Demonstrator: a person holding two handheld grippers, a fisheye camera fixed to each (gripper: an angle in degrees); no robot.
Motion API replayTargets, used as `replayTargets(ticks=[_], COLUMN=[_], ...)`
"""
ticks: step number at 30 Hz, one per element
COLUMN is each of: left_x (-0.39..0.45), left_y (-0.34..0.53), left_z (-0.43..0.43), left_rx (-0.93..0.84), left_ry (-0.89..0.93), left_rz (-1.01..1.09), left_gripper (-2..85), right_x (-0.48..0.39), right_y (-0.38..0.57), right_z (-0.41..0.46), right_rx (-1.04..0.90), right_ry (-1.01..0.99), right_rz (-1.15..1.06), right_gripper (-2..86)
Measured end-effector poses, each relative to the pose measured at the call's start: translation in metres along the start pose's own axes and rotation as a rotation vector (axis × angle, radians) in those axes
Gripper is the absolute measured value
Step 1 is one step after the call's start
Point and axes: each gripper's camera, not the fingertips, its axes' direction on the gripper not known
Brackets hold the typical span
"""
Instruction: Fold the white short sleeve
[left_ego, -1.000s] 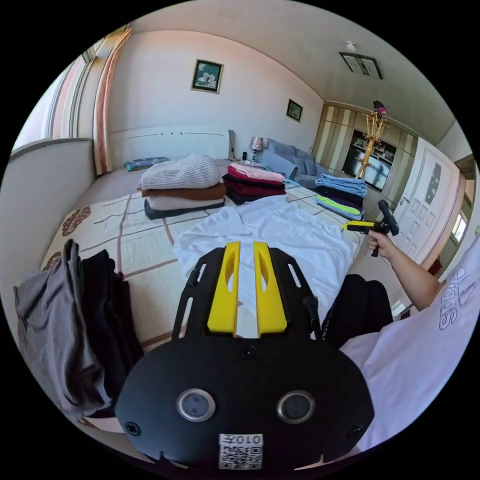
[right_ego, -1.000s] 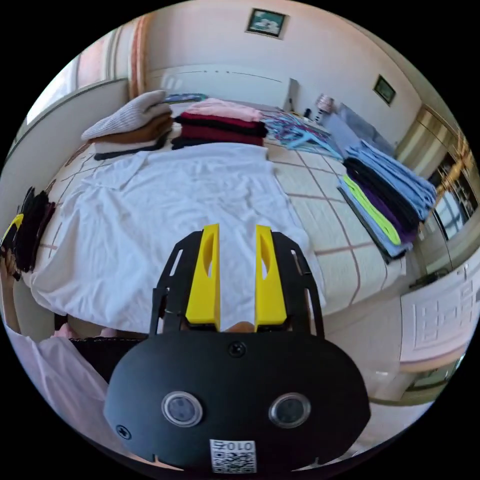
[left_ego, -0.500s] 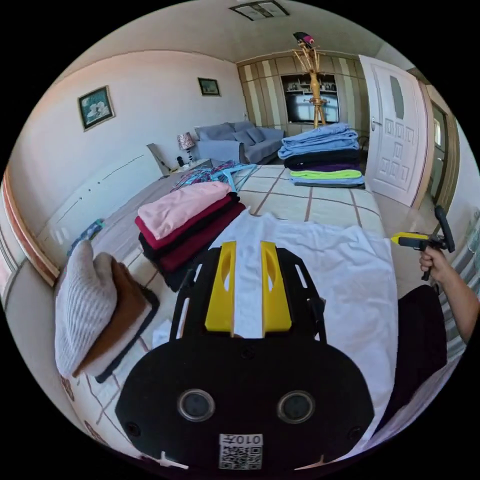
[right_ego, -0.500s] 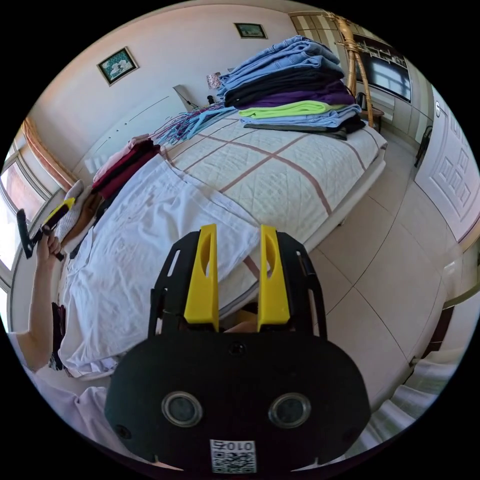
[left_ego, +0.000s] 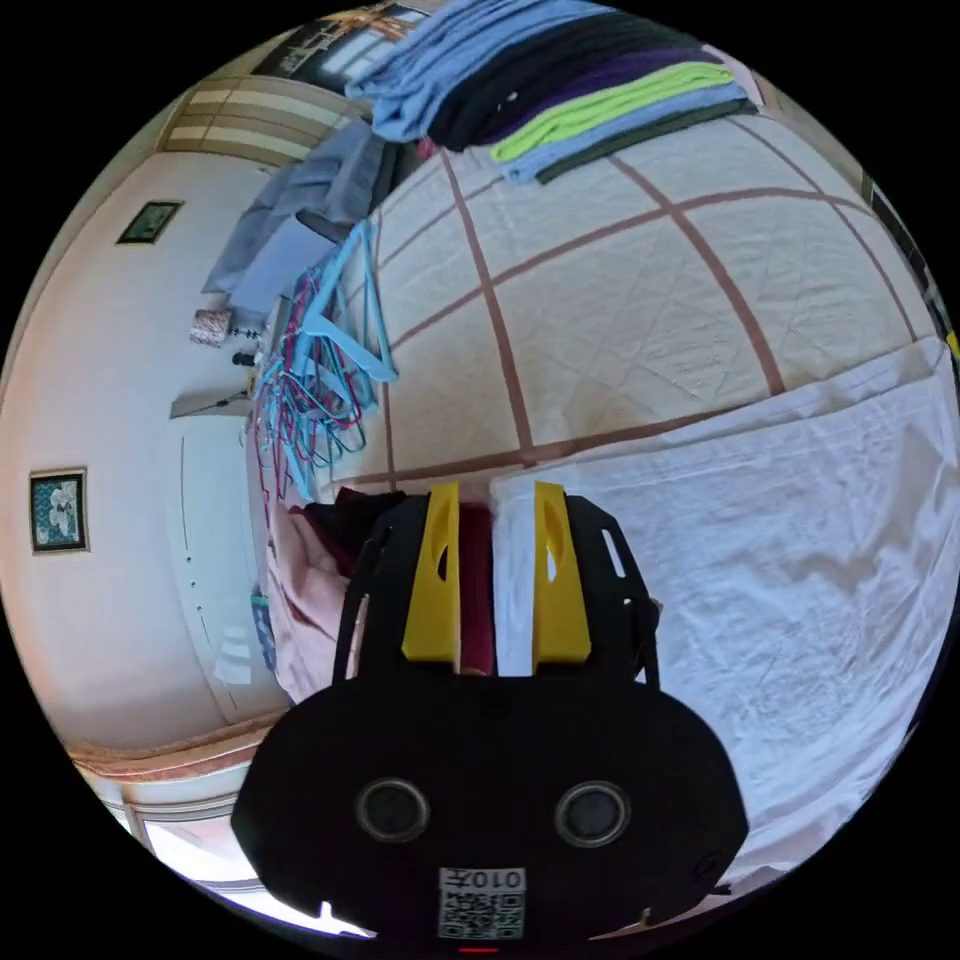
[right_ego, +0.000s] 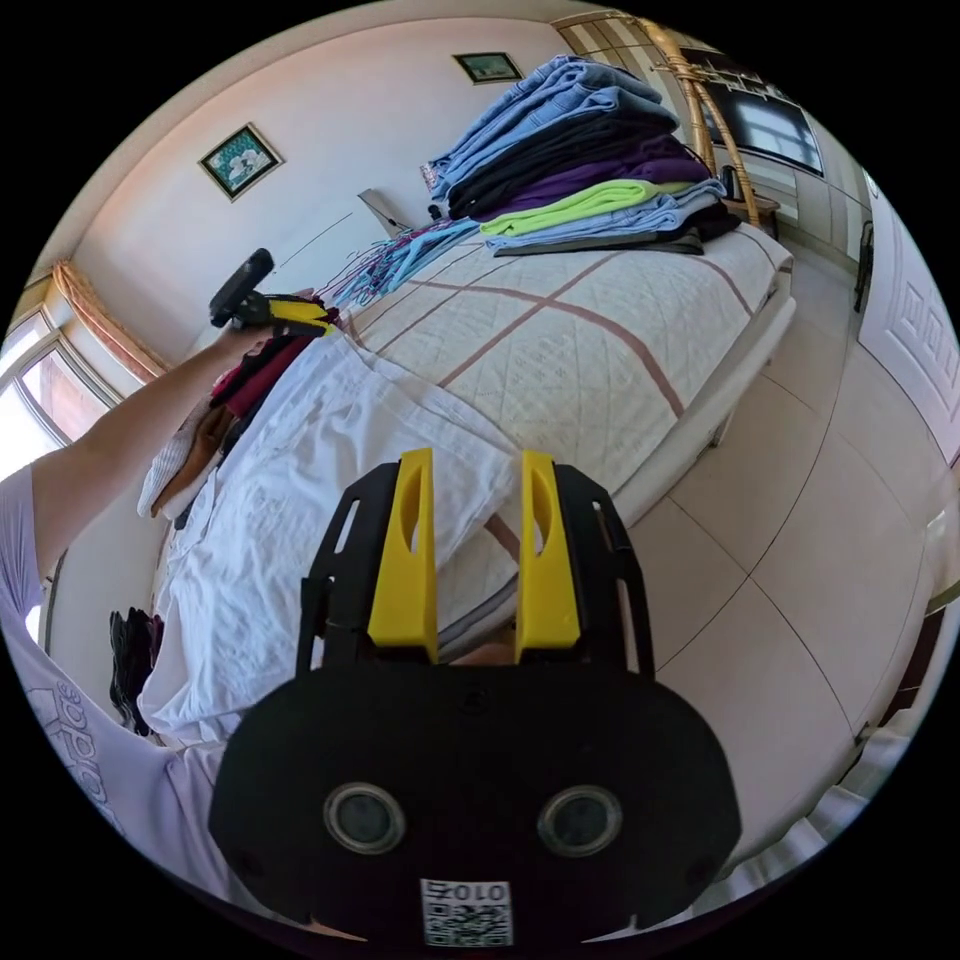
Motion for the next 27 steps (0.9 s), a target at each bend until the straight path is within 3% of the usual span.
replayTargets(ticks=[10,16,22,27], left_x=[0.036,0.019,0.007,-0.034], left_y=[-0.053,-0.039,-0.026,-0.033], left_z=[0.028,0.004,-0.004,-0.022], left_rx=[-0.054,0.143,0.188,0.313], left_ry=[-0.067,-0.005,-0.060,-0.032], left_rz=[0.105,-0.027,-0.101,-0.298], left_gripper=[0.1,-0.2,-0.3,-0.3], right_x=[0.028,0.038,0.050,0.088], right_y=[0.031,0.053,0.067,0.078], right_z=[0.036,0.017,-0.021,-0.054], right_rx=[-0.065,0.017,0.088,0.152], right_ry=[0.013,-0.041,-0.074,-0.079], right_rz=[0.066,0.066,0.029,0.094], right_gripper=[11.5,4.3,2.0,1.4])
